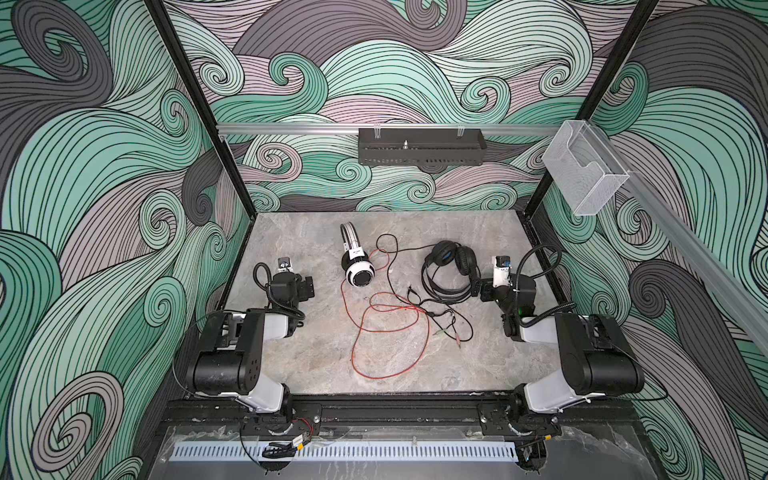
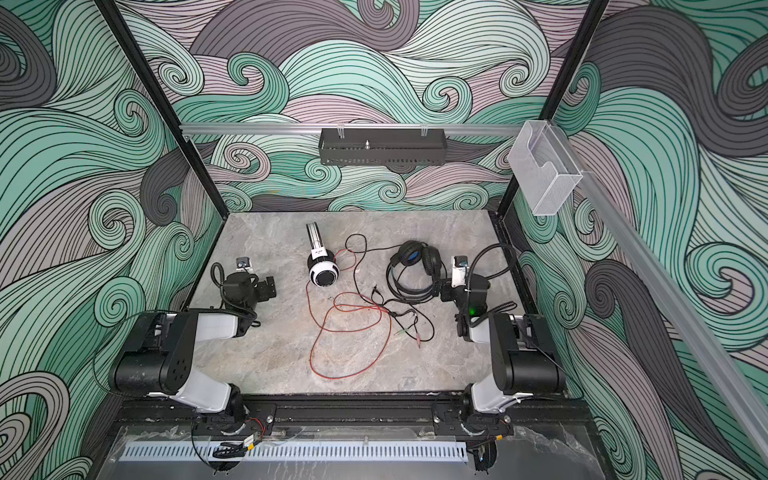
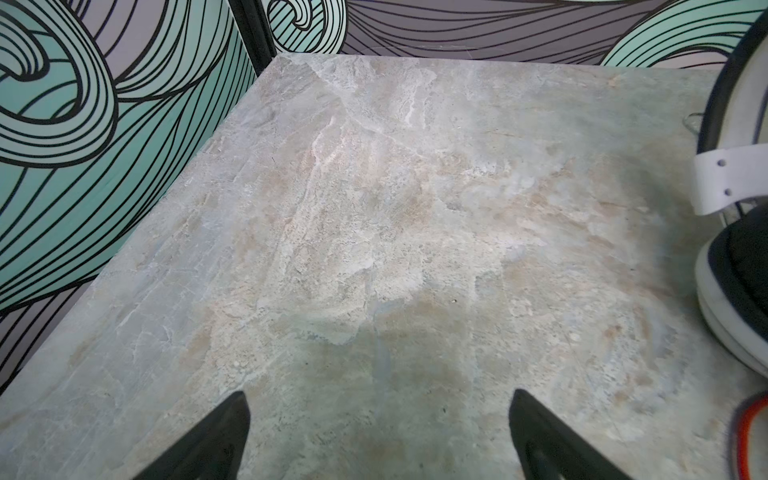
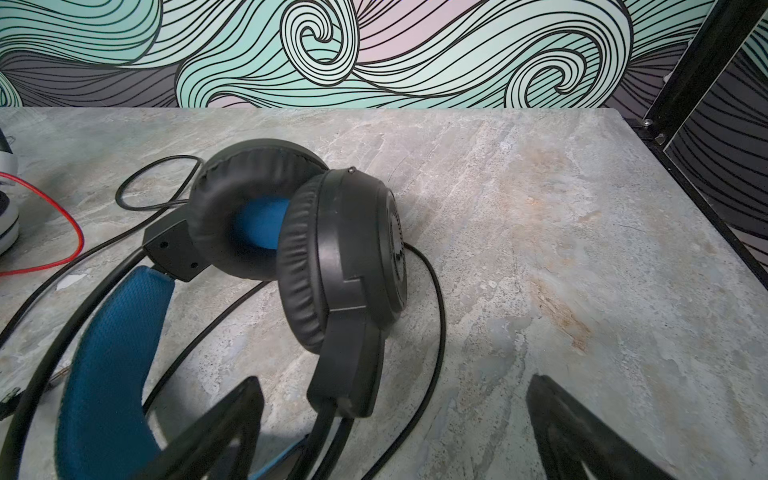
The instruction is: Wrap the headphones
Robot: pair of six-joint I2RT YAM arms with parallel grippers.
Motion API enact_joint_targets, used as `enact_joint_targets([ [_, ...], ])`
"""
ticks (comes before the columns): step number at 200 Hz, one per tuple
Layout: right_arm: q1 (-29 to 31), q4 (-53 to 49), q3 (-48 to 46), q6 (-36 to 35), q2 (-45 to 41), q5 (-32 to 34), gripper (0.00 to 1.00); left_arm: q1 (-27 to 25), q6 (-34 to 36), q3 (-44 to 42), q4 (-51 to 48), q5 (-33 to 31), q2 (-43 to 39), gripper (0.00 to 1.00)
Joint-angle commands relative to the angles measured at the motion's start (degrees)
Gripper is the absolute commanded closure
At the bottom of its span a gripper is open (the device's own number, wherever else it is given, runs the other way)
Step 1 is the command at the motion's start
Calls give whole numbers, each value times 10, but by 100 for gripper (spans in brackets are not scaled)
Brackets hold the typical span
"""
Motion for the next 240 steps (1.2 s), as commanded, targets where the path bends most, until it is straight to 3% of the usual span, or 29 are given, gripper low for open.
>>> enact_joint_targets([
  [1, 9, -35, 17, 3, -24, 38, 1, 7, -2, 36, -40, -6, -21, 1],
  [20, 30, -153, 59, -11, -76, 62, 1, 15, -17, 91, -170, -11, -52, 1],
  [42, 90, -224, 89, -29, -134, 168, 1, 15, -37, 120, -279, -15, -106, 1],
  [69, 140, -422, 216, 13, -122, 282, 1, 10, -62, 162, -401, -2, -154, 1],
  [91, 157, -535, 295, 46, -116, 251, 1, -5, -129, 209, -504, 12, -192, 1],
  [115, 186, -610, 354, 89, -97, 271, 1, -32, -231, 291, -637, 83, -206, 1],
  [133, 199, -685, 418, 105, -62, 269, 1, -61, -270, 320, -679, 125, -210, 1],
  [162, 205, -796, 511, 102, -30, 234, 1, -122, -271, 347, -707, 141, -204, 2],
  [192, 206, -868, 553, 85, -43, 189, 1, -134, -273, 397, -752, 166, -170, 1],
  [240, 215, -955, 591, 67, -52, 132, 1, -141, -250, 598, -875, 178, -23, 2],
])
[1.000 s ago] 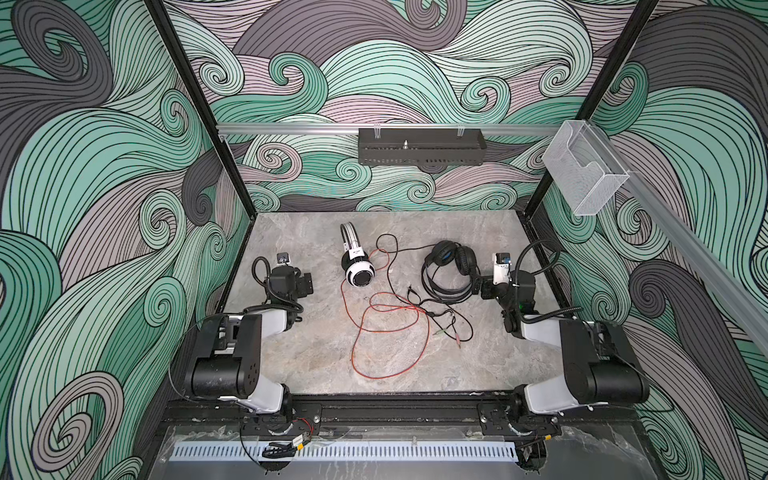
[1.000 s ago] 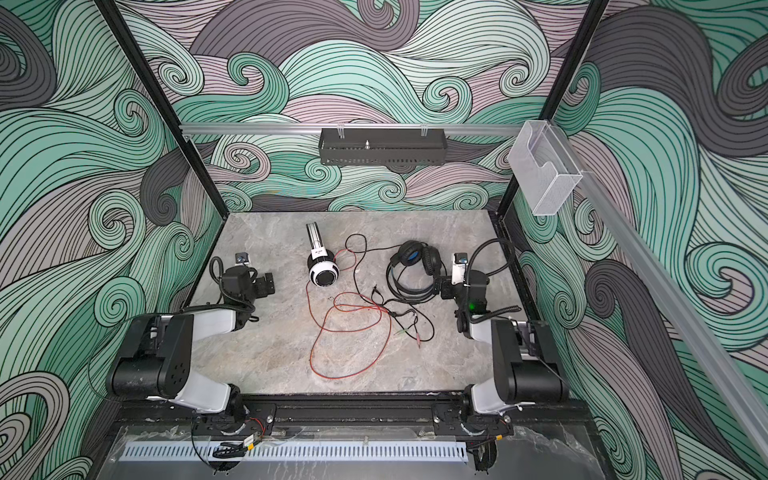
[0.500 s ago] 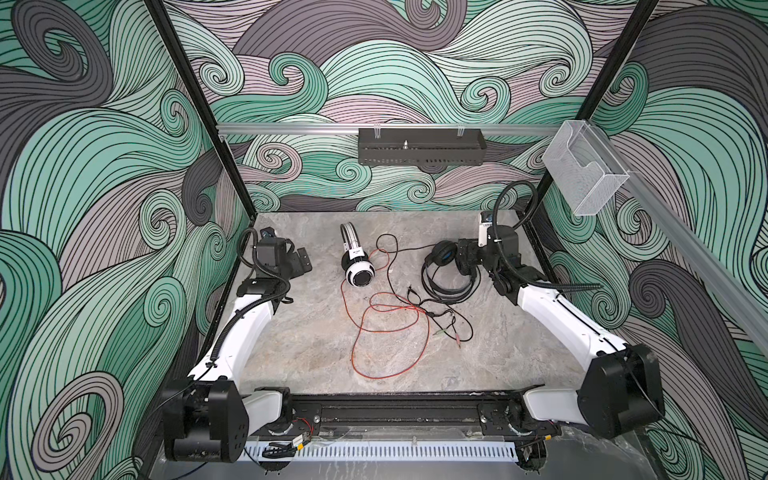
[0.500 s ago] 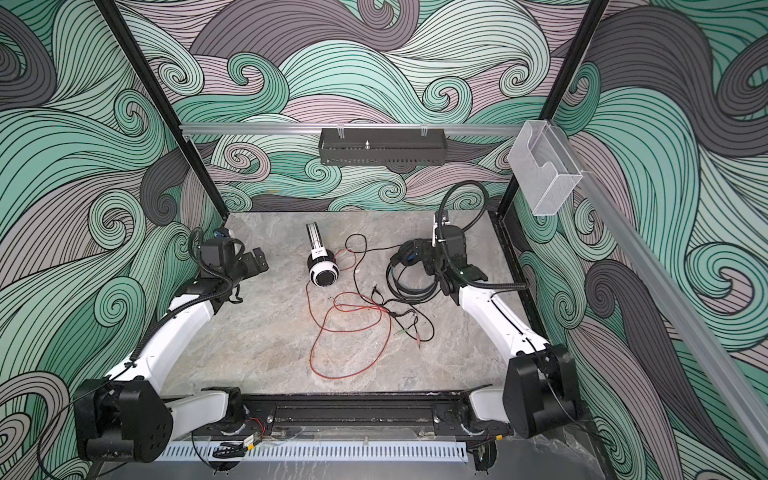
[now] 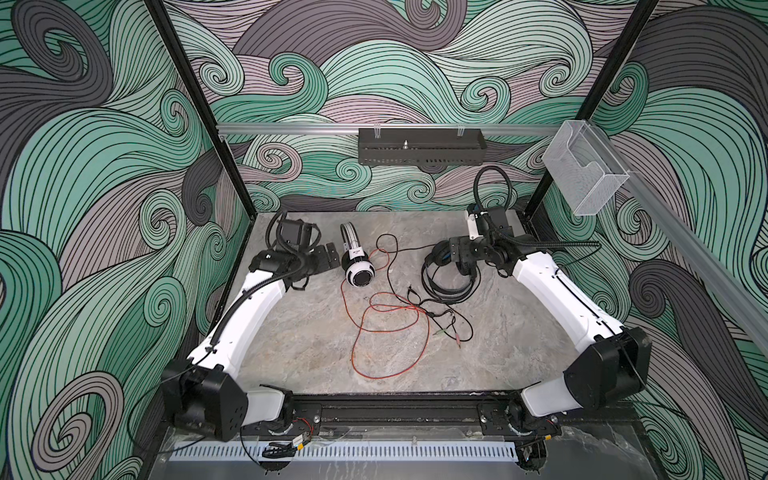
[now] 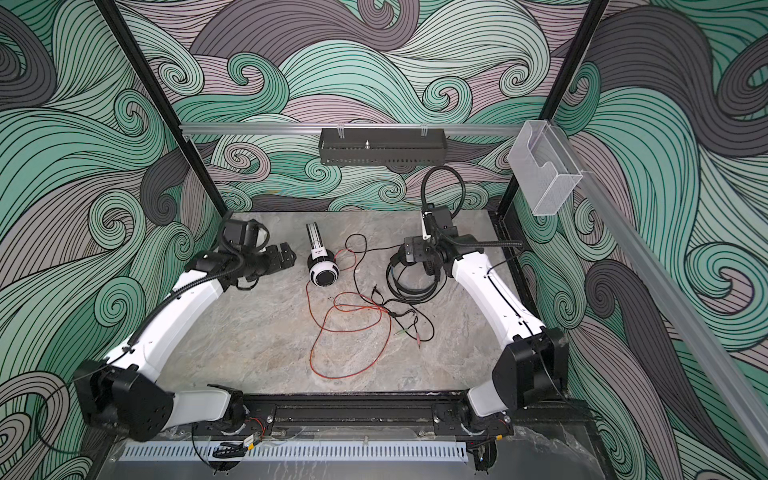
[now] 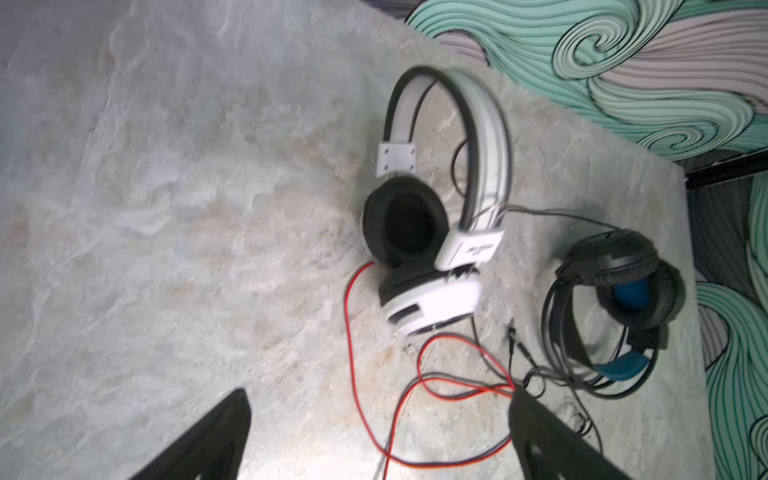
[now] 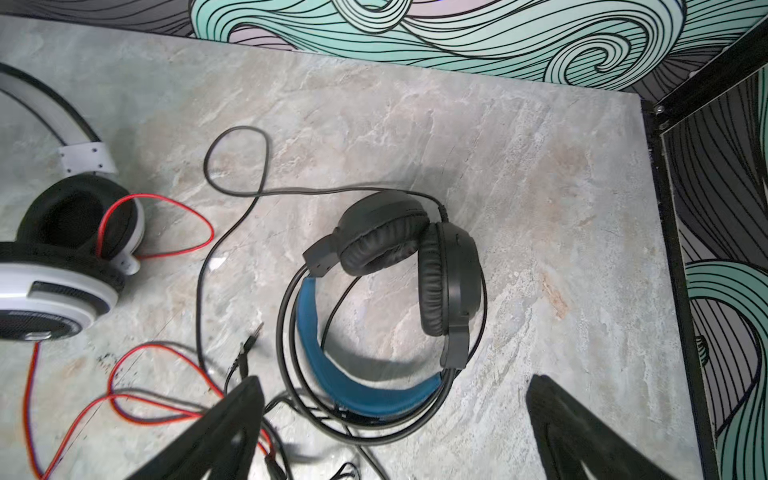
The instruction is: Wrap the headphones
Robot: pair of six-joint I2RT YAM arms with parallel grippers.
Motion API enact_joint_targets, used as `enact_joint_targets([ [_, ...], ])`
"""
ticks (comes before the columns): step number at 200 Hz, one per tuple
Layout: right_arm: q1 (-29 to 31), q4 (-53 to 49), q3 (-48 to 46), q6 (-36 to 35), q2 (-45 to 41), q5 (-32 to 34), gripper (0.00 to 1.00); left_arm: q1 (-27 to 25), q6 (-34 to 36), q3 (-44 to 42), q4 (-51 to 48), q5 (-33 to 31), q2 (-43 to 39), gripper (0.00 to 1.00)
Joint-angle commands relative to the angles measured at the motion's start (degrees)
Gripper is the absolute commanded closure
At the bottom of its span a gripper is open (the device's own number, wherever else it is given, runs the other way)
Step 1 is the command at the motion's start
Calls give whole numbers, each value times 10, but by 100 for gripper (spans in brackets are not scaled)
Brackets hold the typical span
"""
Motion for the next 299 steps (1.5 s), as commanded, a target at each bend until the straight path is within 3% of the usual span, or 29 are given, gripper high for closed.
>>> enact_joint_targets([
  [1, 10, -81, 12, -9, -17, -46, 1, -5, 6, 97, -92, 11, 67, 1],
  [92, 30, -83, -23, -19, -26, -104, 1, -4, 50, 458, -218, -62, 400, 1],
  [150, 37, -84, 7, -18, -12, -117, 1, 7, 34, 535, -271, -107, 509, 1],
  [184, 37, -86, 12, -22, -21, -111, 1, 29, 33, 511, -293, -102, 502, 1],
  [299, 58, -113, 58, -24, -21, -99, 1, 36, 26, 154, -161, -52, 300, 2],
])
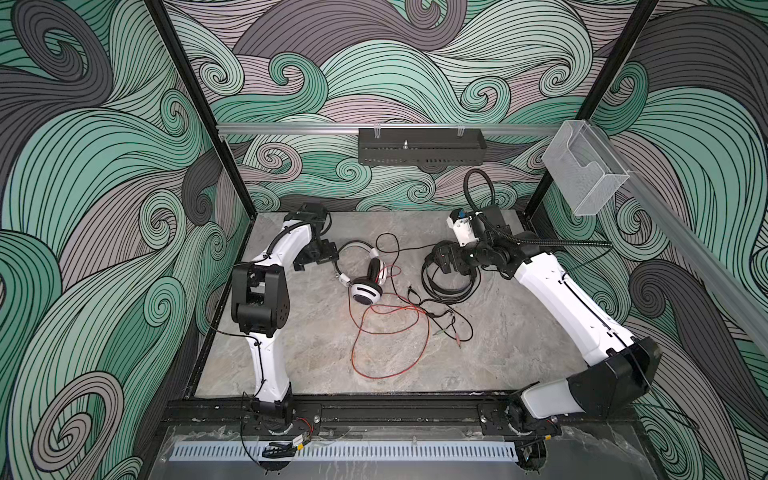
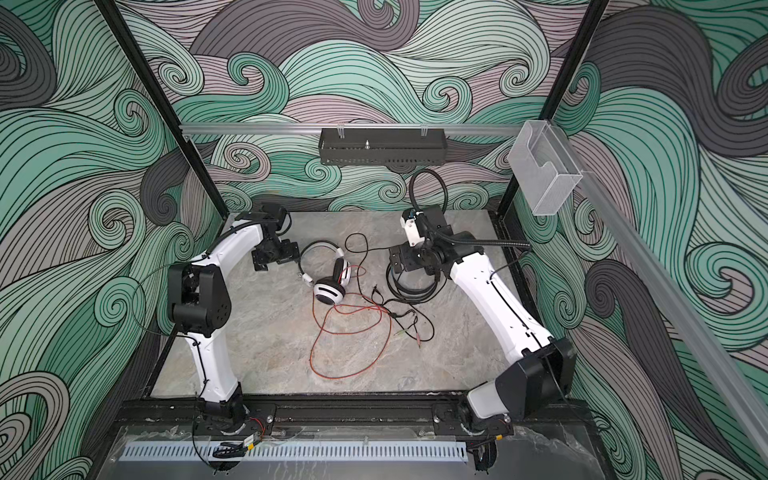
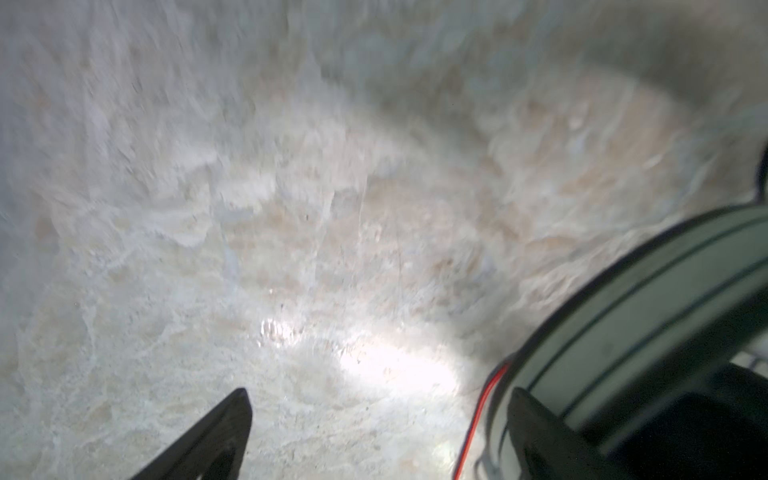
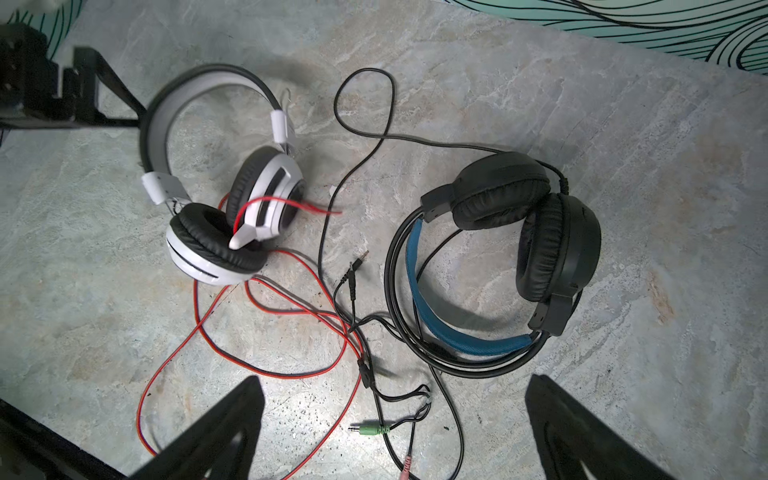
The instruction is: Wrap the headphones
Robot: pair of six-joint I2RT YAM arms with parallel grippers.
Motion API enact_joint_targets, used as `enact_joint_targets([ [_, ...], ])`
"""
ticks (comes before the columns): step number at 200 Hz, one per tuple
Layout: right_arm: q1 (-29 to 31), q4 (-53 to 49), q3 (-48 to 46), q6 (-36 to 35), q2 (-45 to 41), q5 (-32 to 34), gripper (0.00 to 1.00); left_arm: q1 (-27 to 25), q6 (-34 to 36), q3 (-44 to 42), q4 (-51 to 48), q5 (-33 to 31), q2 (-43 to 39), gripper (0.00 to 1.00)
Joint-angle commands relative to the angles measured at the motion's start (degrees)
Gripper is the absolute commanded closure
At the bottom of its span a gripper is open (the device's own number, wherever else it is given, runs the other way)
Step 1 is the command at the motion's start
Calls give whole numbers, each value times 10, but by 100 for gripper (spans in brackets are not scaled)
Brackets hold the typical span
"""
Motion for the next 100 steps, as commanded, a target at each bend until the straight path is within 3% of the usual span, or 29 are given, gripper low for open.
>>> enact_joint_targets([
  [1, 6, -20, 16, -6, -6, 6, 1, -8, -2, -37, 9, 19, -44, 2],
  [28, 9, -28, 20, -6, -12, 6, 1, -7, 4, -56, 4, 38, -76, 2],
  [70, 19, -47, 33, -6, -23, 6, 1, 3, 31, -8, -47, 82, -89, 1],
  [100, 26, -54, 37, -5, -21, 7, 1, 9, 60, 19, -24, 123, -77, 2],
])
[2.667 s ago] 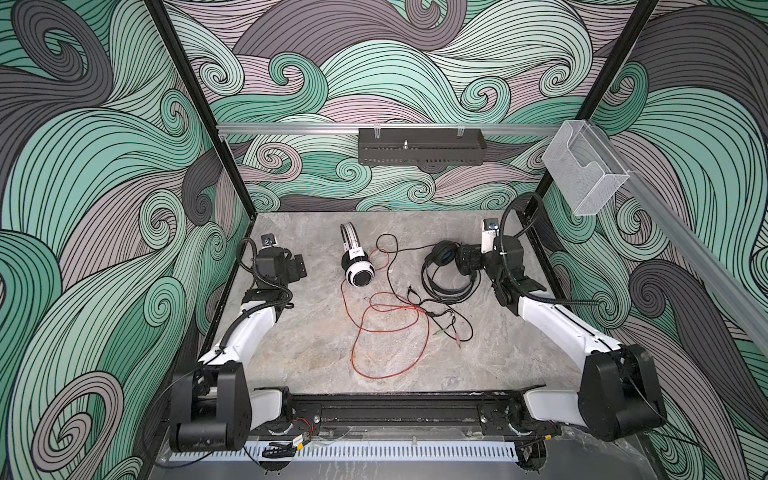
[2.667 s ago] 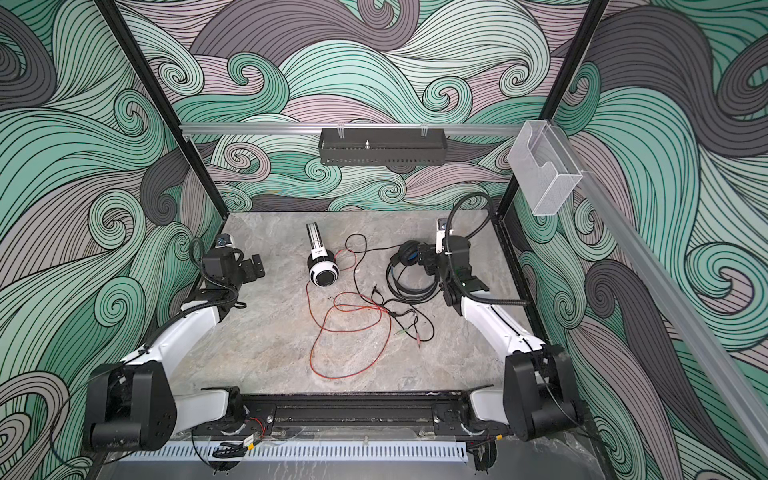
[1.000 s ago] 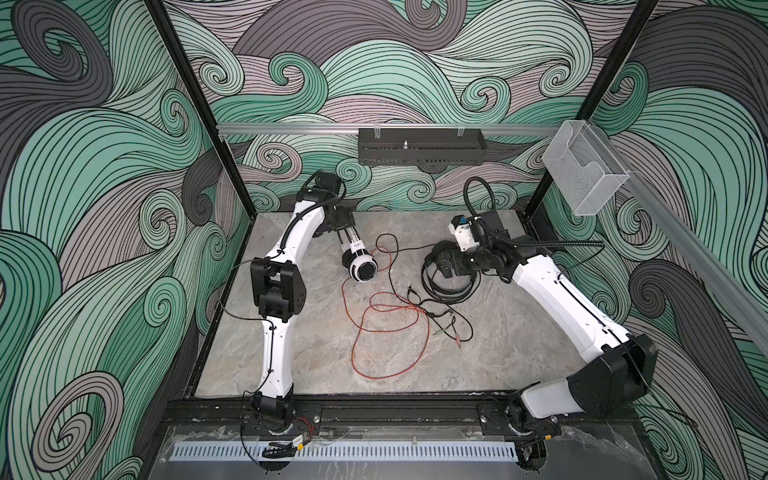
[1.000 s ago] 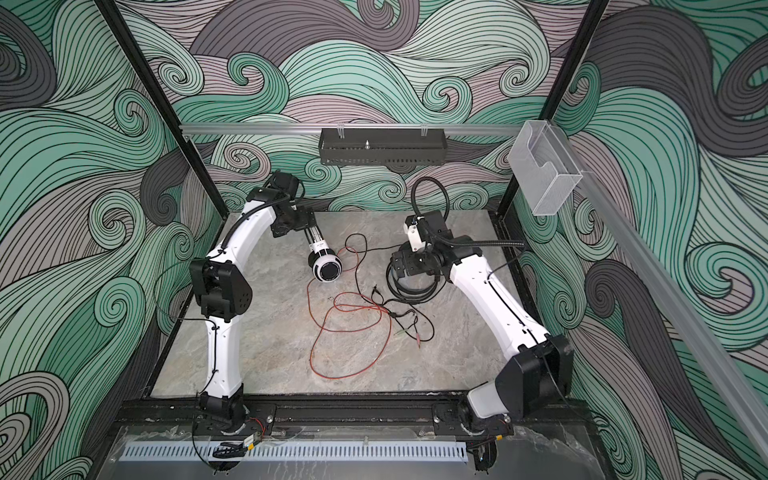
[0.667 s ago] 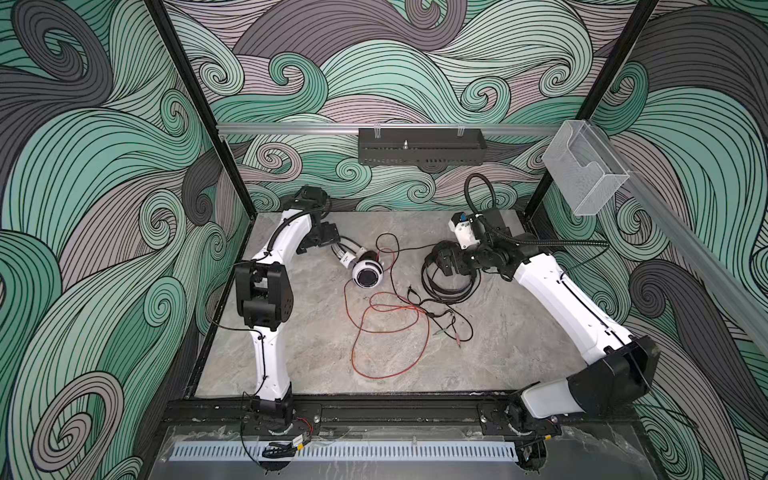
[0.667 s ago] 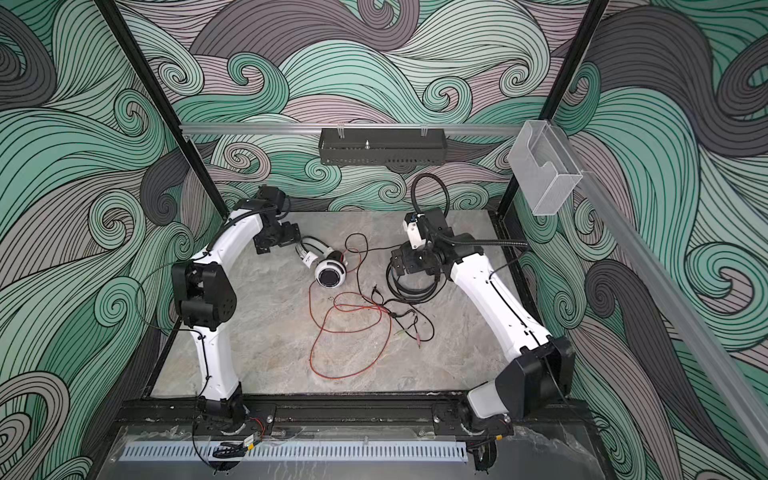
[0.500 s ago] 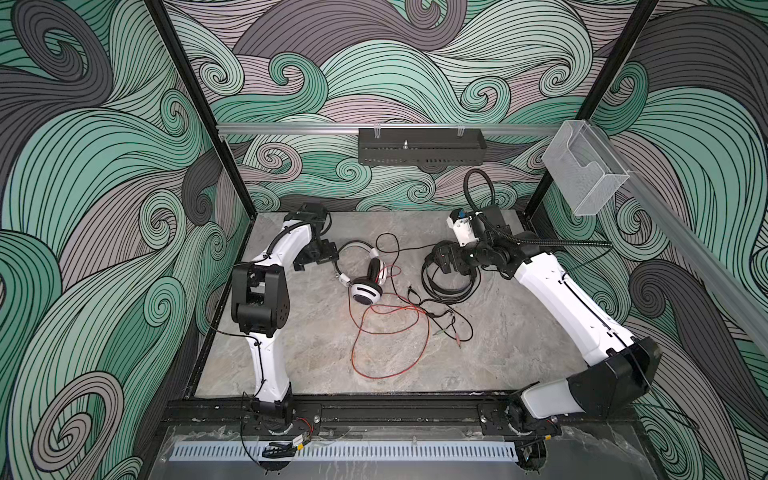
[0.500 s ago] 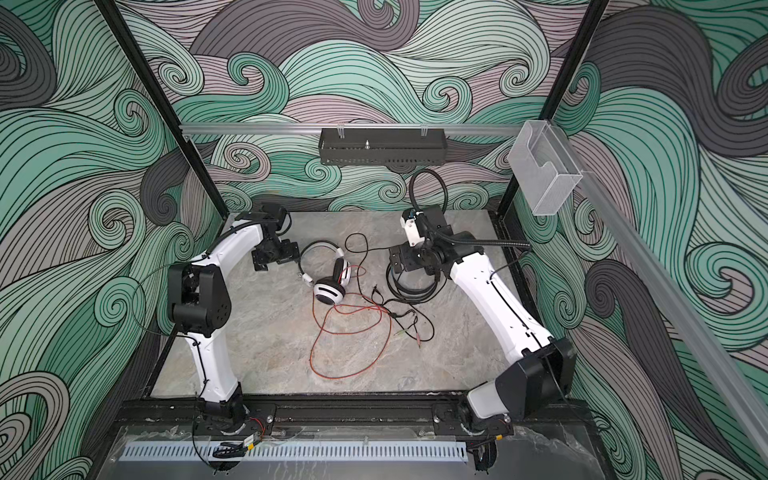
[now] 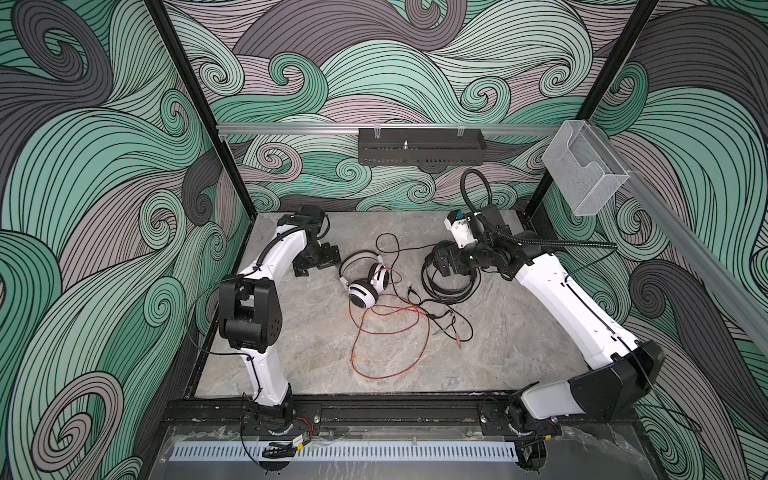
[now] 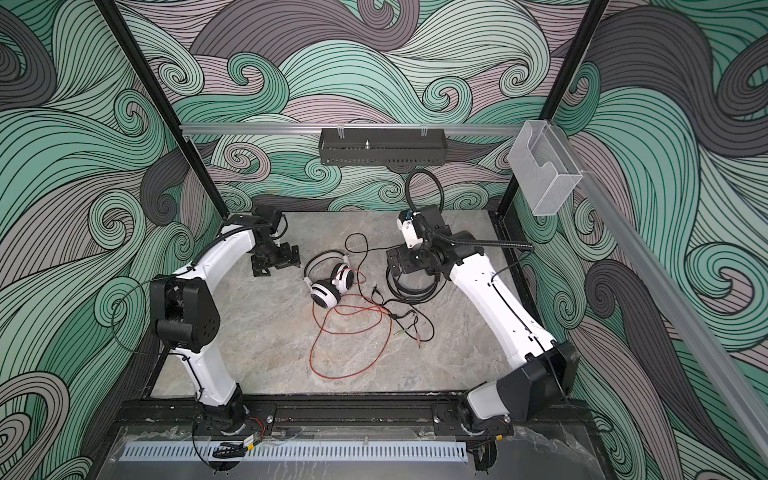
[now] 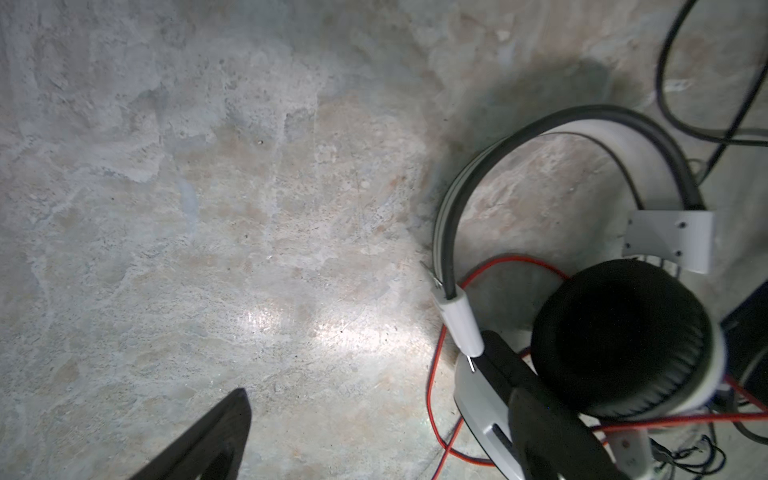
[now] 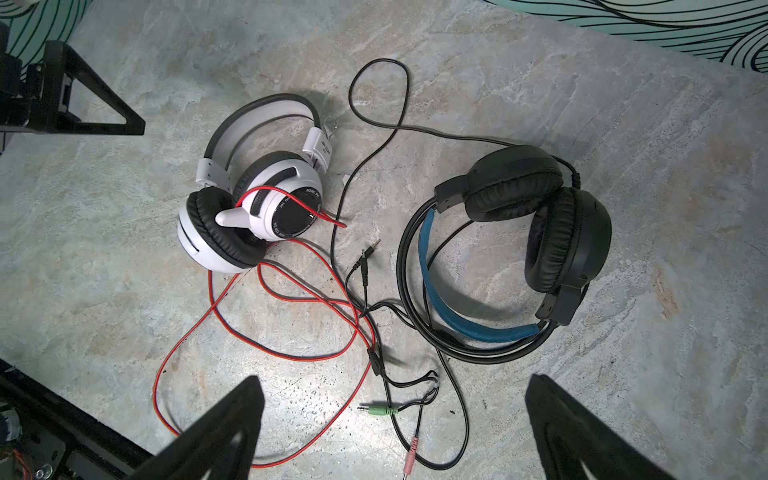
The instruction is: Wrap the headphones
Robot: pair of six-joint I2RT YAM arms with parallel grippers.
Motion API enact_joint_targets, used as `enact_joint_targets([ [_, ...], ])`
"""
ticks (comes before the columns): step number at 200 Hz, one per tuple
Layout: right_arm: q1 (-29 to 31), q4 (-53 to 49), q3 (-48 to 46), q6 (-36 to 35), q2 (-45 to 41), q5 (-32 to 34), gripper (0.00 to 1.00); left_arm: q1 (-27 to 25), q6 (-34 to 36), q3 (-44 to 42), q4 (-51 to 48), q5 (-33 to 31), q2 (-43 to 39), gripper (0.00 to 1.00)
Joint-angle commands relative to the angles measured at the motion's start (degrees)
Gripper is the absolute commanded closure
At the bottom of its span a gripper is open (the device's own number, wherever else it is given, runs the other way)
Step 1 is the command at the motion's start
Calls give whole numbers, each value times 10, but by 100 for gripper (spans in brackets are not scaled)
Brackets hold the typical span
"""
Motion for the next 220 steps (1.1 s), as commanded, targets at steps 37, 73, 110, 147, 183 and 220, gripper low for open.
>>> enact_joint_targets([
  [37, 15, -18, 19, -1, -4, 5, 1, 6, 83, 145, -13, 137, 119, 2],
  [73, 18, -19, 13, -1, -3, 9, 1, 3, 119, 301, -88, 121, 250, 11],
  [110, 18, -19, 21, -1, 7, 7, 1, -7, 126, 340, -103, 120, 295, 24],
  [147, 18, -19, 30, 1, 22, 0, 1, -29, 111, 298, -62, 124, 299, 33],
  [183, 19, -19, 33, 6, 33, -10, 1, -48, 93, 299, -40, 106, 320, 40],
  [220, 23, -19, 33, 12, 33, -13, 1, -49, 73, 285, -5, 85, 326, 56],
])
